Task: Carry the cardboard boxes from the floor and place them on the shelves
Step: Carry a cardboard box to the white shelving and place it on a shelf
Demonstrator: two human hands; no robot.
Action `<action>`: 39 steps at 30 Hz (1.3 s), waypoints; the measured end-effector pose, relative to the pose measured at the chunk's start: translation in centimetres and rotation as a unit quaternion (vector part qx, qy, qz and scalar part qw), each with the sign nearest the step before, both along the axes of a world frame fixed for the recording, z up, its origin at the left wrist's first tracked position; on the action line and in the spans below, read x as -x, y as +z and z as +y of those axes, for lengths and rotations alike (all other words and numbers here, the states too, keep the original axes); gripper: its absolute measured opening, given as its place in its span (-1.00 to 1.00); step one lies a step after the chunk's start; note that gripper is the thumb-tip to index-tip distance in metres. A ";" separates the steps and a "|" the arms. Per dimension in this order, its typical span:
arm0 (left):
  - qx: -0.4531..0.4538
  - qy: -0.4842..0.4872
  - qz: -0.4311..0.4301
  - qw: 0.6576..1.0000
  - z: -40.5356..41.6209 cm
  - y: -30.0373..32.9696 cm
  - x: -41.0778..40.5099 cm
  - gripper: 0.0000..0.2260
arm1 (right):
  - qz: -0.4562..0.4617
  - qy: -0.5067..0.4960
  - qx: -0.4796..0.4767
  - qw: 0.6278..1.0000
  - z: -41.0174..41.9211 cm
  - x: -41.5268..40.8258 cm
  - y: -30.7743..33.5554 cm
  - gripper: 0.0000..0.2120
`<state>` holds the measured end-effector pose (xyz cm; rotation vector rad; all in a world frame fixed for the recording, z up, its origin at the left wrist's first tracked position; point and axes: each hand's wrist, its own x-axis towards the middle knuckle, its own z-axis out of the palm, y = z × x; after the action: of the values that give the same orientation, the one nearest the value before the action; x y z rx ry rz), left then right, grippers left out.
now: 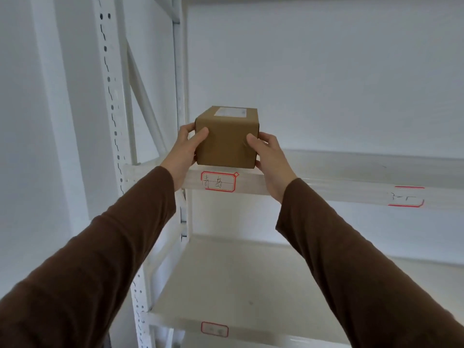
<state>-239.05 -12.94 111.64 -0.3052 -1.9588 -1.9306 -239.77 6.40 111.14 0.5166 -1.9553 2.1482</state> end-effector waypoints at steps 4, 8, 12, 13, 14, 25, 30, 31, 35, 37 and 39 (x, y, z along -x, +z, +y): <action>0.000 -0.033 -0.040 0.999 -1.2 0.3 3.9 -0.52 | -0.023 -0.013 -0.020 0.999 -1.0 2.5 0.4 -0.48; 0.002 -0.050 -0.057 0.997 -1.6 0.4 5.8 -0.56 | -0.033 -0.008 -0.046 0.998 -1.3 3.7 0.8 -0.50; 0.011 -0.057 -0.074 0.996 -1.7 0.4 6.4 -0.56 | -0.041 -0.003 -0.056 0.998 -1.1 4.1 0.7 -0.57; 0.013 -0.056 -0.076 0.995 -1.8 0.4 6.4 -0.55 | -0.044 0.000 -0.057 0.997 -1.0 4.1 0.7 -0.58; 0.015 -0.056 -0.078 0.995 -1.7 0.4 6.4 -0.53 | -0.046 0.004 -0.054 0.997 -1.0 4.0 0.8 -0.60; 0.050 0.126 -0.005 0.991 -2.7 -1.0 2.6 -0.38 | 0.125 -0.117 -0.040 0.984 -1.9 1.7 -1.1 -0.33; 0.024 0.207 0.027 0.978 -3.5 -4.3 -3.7 -0.54 | 0.259 -0.038 -0.013 0.965 -4.9 -0.7 -3.7 -0.60; 0.025 0.232 0.028 0.972 -3.5 -5.1 -5.4 -0.58 | 0.258 -0.002 -0.013 0.966 -5.5 -1.2 -4.2 -0.65; 0.009 0.365 0.016 0.931 -3.9 -8.9 -13.4 -0.73 | 0.167 0.192 -0.068 0.965 -7.8 -4.4 -7.1 -0.75; -0.017 0.423 0.004 0.906 -3.5 -11.0 -18.2 -0.81 | 0.124 0.286 -0.100 0.945 -8.5 -6.8 -9.0 -0.77; -0.046 0.473 -0.010 0.880 -2.4 -13.0 -23.4 -0.85 | 0.101 0.367 -0.120 0.917 -9.2 -10.0 -11.1 -0.81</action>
<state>-215.65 -15.35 98.65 0.6055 -1.5429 -1.3337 -229.81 -2.84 100.05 1.6724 -2.1275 2.0723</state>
